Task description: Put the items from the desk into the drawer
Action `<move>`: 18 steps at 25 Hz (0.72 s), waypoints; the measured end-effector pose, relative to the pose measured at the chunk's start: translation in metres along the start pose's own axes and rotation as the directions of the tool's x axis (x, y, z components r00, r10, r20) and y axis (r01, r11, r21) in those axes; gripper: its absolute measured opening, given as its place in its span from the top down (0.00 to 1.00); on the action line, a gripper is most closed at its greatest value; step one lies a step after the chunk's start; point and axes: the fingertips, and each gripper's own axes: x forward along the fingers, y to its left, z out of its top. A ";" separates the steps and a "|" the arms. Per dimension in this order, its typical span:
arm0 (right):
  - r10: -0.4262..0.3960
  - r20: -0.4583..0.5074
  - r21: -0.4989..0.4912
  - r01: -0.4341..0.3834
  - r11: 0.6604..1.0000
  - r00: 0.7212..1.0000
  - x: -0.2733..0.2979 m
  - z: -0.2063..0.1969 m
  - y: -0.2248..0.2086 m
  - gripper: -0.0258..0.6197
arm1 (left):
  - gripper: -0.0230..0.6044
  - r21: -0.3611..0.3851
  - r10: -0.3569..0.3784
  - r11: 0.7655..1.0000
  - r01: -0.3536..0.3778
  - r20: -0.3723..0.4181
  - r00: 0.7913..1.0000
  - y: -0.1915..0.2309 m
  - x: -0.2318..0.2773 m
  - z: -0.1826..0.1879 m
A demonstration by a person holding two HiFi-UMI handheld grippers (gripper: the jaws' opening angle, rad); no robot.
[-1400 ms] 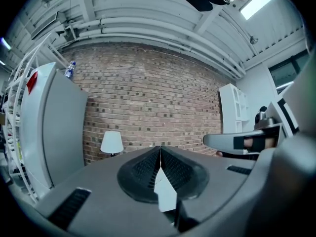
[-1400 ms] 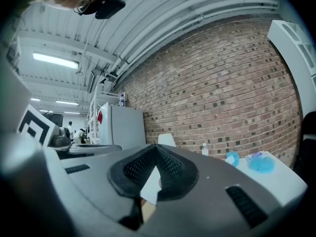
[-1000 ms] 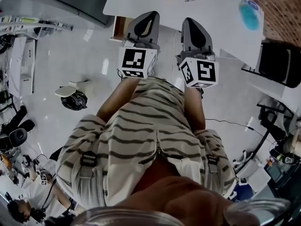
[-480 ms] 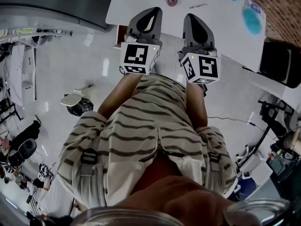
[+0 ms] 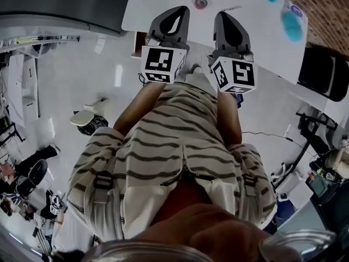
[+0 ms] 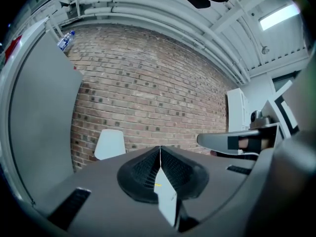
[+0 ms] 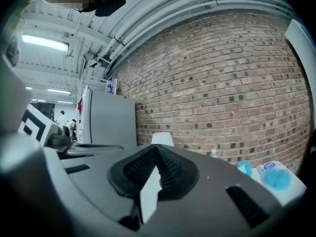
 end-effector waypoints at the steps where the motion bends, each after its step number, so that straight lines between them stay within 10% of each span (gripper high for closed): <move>1: 0.003 -0.004 -0.001 -0.003 1.000 1.000 0.004 -0.001 -0.002 0.96 | 0.95 -0.003 0.006 1.000 -0.006 -0.003 1.000 0.002 0.003 -0.001; 18: 0.104 -0.179 -0.067 -0.118 0.991 0.978 0.085 -0.055 -0.068 0.96 | 0.95 0.010 0.114 0.993 -0.114 -0.045 0.992 0.004 0.073 -0.021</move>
